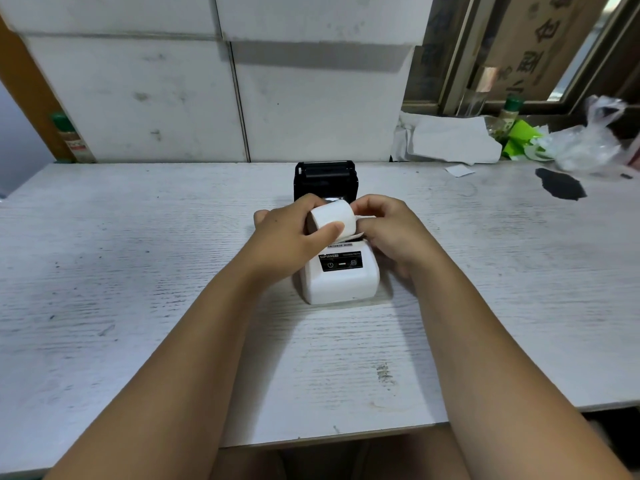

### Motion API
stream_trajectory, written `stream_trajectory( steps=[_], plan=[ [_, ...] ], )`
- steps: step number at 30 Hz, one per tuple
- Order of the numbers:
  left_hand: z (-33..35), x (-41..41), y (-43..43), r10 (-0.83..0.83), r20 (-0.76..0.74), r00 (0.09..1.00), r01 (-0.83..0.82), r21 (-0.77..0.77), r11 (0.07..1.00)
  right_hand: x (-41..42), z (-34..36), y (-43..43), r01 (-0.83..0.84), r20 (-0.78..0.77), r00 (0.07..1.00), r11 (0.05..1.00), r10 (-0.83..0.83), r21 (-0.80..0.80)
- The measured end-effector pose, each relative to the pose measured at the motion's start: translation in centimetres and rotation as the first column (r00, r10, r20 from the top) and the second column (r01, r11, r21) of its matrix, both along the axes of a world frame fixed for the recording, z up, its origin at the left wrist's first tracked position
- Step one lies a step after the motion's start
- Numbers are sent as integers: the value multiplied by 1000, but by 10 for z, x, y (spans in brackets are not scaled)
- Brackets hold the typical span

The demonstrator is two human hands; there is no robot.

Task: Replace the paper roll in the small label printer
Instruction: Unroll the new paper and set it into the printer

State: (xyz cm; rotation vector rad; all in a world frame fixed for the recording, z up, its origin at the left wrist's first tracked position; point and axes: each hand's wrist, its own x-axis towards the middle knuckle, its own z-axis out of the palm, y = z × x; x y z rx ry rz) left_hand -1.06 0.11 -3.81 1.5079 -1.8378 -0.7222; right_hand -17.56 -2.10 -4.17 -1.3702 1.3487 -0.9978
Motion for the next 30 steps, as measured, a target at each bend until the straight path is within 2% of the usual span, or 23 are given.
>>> stream_trajectory(
  steps=[4,7,11,17,23,27,30],
  plan=[
    [9,-2,-5,-29,141,990,22,47,999,-1,-2,-2,-1,81,997,1000,-1,22],
    [18,-2,-9,-70,235,969,48,97,994,-3,-3,-2,-47,82,996,999,45,19],
    [31,-4,-13,-149,378,914,111,121,986,-6,-3,-3,-90,105,991,995,87,29],
    [37,-8,-18,-217,513,831,139,186,973,-5,-5,-4,-110,127,987,993,104,43],
    [24,-7,-19,-291,464,836,218,207,954,-4,-6,-5,-95,139,986,995,91,23],
    [19,-6,-19,-294,497,816,215,210,954,-3,-7,-6,-79,151,986,997,75,22],
    [14,-4,-17,-284,450,847,202,222,954,-3,-7,-6,-80,162,984,996,75,25]
  ],
)
